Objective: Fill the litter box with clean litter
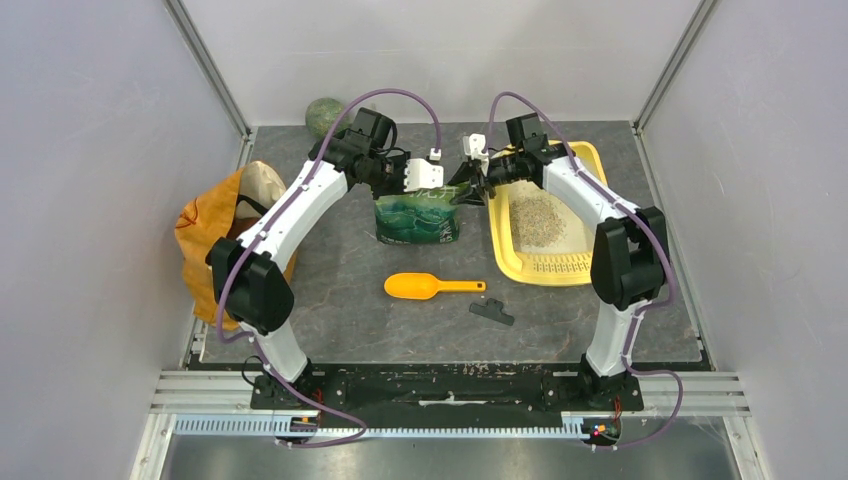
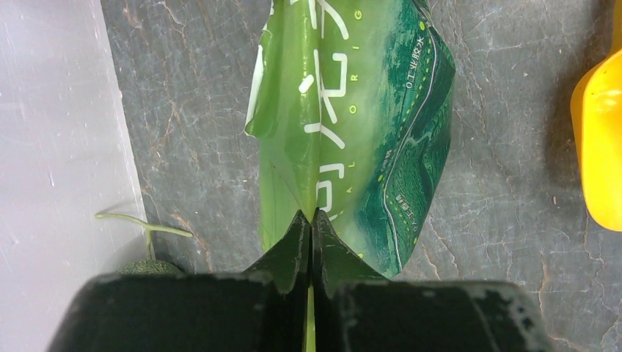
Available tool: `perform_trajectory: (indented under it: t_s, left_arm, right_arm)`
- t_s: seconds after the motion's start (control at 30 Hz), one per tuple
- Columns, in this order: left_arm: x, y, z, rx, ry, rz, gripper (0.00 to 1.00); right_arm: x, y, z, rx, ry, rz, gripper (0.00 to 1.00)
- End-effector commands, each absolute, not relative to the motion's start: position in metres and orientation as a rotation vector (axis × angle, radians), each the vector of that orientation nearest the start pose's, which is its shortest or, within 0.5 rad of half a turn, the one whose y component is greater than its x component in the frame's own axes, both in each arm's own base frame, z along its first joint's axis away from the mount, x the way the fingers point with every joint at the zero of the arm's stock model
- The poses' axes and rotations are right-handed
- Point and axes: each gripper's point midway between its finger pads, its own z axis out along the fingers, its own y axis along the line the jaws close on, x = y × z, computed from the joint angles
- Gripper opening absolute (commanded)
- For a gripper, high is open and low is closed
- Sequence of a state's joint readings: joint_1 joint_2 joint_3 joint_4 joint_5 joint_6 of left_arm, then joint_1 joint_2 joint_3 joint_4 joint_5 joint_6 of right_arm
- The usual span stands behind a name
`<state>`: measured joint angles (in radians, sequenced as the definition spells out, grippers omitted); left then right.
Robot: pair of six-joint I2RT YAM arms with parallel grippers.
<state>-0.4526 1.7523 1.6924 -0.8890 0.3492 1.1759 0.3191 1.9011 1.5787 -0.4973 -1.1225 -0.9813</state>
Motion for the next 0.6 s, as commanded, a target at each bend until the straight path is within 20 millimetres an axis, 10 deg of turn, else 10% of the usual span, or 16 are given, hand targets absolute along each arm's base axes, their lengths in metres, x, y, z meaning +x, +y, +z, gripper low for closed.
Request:
perform_trajectory:
  t_s: [0.0,0.23,0.37,0.57]
  left_arm:
    - [0.396,-0.211,0.216,1.876,1.551,-0.094,0.02]
    - [0.395,-0.210,0.215,1.898,1.525,-0.086,0.03]
    - [0.398,-0.217,0.225,1.817,1.552,-0.137,0.32]
    - [0.399,-0.215,0.211,1.811,1.580,-0.192,0.40]
  right_arm:
    - [0.406,0.273,0.189,-1.633,1.225,0.800,0.53]
    - [0.414,0.268,0.191,-1.609,1.264,0.798,0.23]
    - [0.415,0.270,0.198,-1.593,1.263,0.813,0.02]
    - [0.412,0.272,0.203,-1.582,1.258,0.837,0.00]
